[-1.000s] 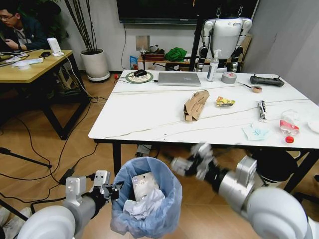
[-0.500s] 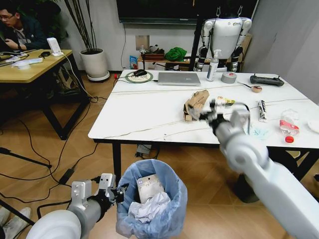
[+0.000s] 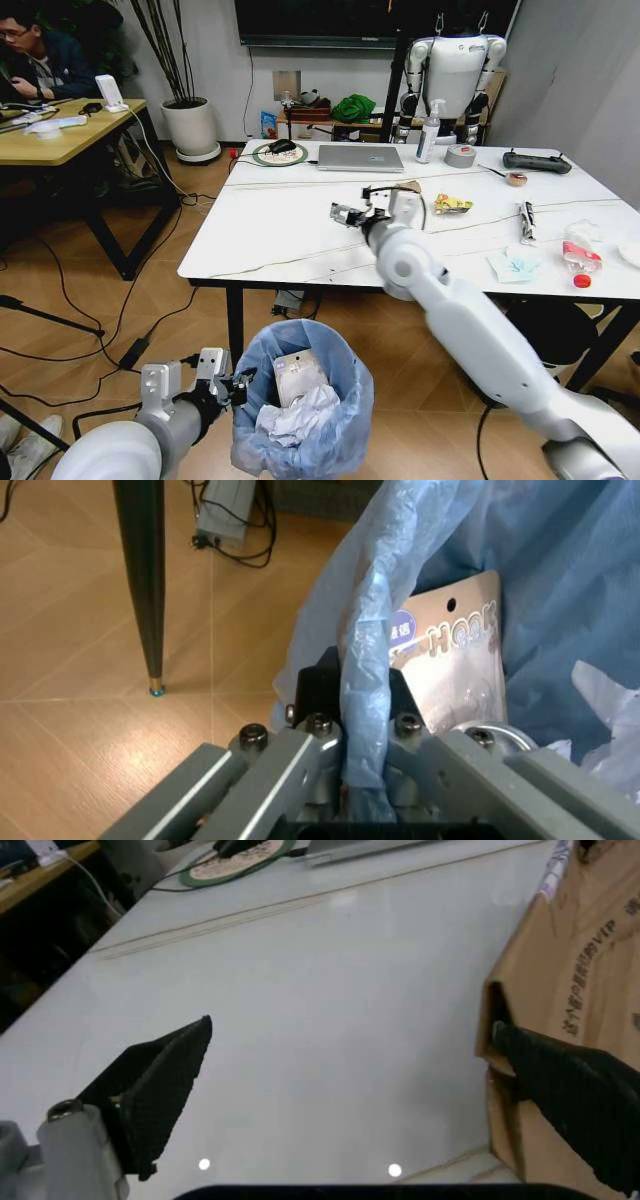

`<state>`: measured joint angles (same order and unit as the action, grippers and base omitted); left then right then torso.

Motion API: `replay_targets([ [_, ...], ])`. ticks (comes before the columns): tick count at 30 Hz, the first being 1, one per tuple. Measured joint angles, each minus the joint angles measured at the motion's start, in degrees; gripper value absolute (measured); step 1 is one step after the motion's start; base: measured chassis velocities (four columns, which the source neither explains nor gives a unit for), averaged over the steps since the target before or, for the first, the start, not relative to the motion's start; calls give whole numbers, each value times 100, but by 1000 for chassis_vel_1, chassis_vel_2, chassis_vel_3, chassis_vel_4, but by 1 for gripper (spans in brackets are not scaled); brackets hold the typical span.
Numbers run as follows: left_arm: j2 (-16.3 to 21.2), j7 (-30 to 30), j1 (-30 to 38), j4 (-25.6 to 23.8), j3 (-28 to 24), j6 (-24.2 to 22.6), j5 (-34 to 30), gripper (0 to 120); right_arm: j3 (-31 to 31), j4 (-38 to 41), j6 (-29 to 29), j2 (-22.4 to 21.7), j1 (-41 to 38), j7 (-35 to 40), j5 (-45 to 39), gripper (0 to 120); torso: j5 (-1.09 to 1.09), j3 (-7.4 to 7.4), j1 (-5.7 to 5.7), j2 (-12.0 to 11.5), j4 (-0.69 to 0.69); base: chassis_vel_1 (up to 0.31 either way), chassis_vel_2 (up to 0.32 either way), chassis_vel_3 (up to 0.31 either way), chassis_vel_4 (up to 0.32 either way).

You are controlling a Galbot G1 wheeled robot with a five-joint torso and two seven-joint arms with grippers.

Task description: Pick up the trash bin and place the trash from the table into it.

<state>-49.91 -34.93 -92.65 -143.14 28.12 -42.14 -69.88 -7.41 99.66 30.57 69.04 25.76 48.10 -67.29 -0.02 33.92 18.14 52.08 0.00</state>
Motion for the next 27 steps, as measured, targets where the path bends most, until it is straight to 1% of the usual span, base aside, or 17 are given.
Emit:
replay_targets([
  [4, -9, 16, -28, -6, 17, 0, -6, 0, 78, -256, -25, 48, -58, -8, 113, 100, 2, 0, 0, 0, -1, 0, 0, 0, 0],
  [7, -2, 28, -31, -7, 55, 0, -11, 0, 135, -434, -56, 47, -112, -19, 169, 88, 2, 0, 0, 0, 0, 0, 0, 0, 0],
  [8, -2, 28, -31, -7, 55, 0, -11, 0, 135, -434, -56, 47, -112, -19, 169, 88, 2, 0, 0, 0, 0, 0, 0, 0, 0],
  [12, -5, 47, -46, -8, 98, 0, -15, 0, 182, -624, -116, 9, -126, -98, 326, 70, 2, 0, 0, 0, 0, 0, 0, 0, 0],
  [15, -6, 53, -46, -9, 99, 0, -16, 0, 202, -646, -146, -9, -112, -123, 370, 63, 2, 0, 0, 0, 0, 0, 0, 0, 0],
  [19, -3, 55, -36, -10, 113, 0, -12, 0, 252, -641, -277, -93, -41, -229, 467, 46, 2, 0, 0, 0, 0, 0, 0, 0, 0],
  [20, -3, 55, -36, -10, 113, 0, -12, 0, 252, -641, -277, -93, -41, -229, 467, 46, 2, 0, 0, 0, 0, 0, 0, 0, 0],
  [21, 1, 56, -36, -12, 114, 0, -12, 0, 271, -616, -292, -139, -10, -255, 488, 38, 2, 0, 0, 0, 0, 0, 0, 0, 0],
  [22, 1, 56, -36, -12, 114, 0, -12, 0, 271, -616, -292, -139, -10, -255, 488, 38, 2, 0, 0, 0, 0, 0, 0, 0, 0],
  [25, 5, 61, -21, -13, 108, 0, -12, 0, 286, -556, -335, -216, 57, -316, 540, 24, 2, 0, 0, 0, -1, 0, 0, 0, 0],
  [26, 5, 62, -19, -13, 107, 0, -12, 0, 287, -553, -346, -221, 65, -329, 553, 23, 2, 0, 0, 0, -1, 0, 0, 0, 0],
  [27, 10, 63, -11, -12, 106, 0, -12, 0, 286, -549, -381, -239, 93, -385, 610, 17, 2, 0, 0, 0, 0, 0, 0, 0, 0],
])
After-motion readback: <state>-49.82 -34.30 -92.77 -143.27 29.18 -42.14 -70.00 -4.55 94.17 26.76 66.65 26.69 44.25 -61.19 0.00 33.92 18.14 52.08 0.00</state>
